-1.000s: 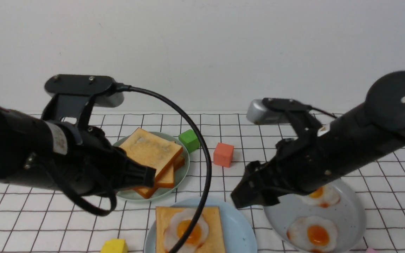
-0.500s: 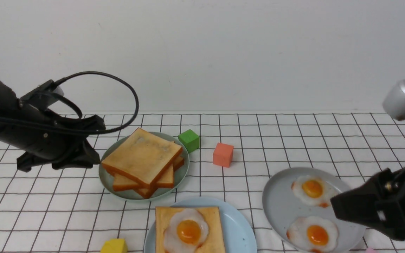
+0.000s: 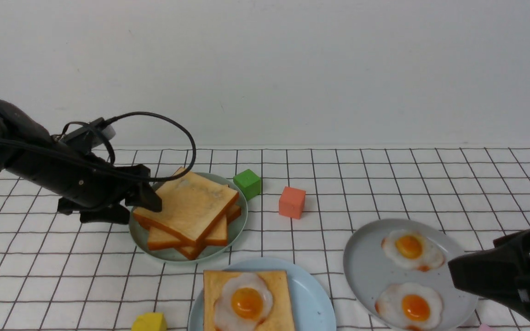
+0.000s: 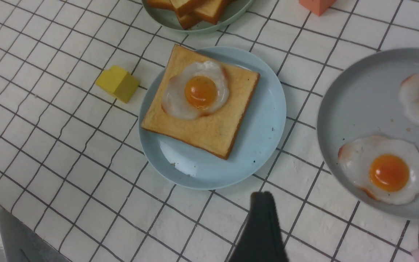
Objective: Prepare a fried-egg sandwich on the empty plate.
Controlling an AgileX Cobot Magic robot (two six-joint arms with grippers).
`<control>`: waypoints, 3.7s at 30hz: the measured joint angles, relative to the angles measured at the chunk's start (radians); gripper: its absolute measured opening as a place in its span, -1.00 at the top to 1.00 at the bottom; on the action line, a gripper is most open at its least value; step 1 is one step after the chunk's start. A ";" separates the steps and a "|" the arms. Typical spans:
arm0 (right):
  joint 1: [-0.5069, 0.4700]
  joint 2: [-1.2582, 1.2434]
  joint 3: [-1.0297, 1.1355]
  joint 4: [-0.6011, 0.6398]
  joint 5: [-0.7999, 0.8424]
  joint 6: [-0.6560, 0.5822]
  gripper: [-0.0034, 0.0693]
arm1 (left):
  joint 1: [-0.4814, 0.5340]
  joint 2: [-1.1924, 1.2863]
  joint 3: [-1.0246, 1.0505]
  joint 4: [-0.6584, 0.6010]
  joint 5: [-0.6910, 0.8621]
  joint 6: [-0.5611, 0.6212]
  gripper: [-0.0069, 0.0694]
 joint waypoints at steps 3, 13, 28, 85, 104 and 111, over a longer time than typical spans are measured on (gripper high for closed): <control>0.000 0.000 0.000 0.000 -0.001 0.000 -0.60 | 0.006 0.013 -0.006 -0.032 0.004 0.040 -0.43; 0.000 0.000 0.000 -0.004 -0.001 0.000 -0.60 | 0.010 0.018 -0.010 -0.058 0.015 0.072 0.69; 0.000 0.000 0.000 -0.010 0.014 0.000 -0.60 | -0.009 -0.200 0.012 -0.070 0.128 0.146 0.79; 0.000 -0.681 0.635 -0.047 -0.748 -0.049 0.92 | -0.420 -1.423 0.479 0.492 0.356 -0.647 0.78; 0.000 -0.681 0.635 -0.047 -0.750 -0.049 0.89 | -0.420 -1.808 0.666 0.409 0.164 -0.652 0.85; 0.000 -0.681 0.635 -0.047 -0.750 -0.049 0.89 | -0.420 -1.808 0.690 0.661 0.036 -0.686 0.85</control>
